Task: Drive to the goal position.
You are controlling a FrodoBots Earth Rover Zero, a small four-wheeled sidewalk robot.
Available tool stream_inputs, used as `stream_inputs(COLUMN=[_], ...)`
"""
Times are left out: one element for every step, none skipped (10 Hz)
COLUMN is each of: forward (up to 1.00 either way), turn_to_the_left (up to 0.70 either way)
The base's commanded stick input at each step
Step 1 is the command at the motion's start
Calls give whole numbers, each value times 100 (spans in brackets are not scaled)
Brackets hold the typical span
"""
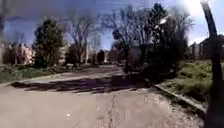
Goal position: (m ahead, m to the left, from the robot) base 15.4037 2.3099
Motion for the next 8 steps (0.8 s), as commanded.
stream_inputs(forward=[100, 100, 100, 100, 100, 100, 100, 100], turn_to_the_left=[40, 11, 0, 0, 0, 0, 0, 0])
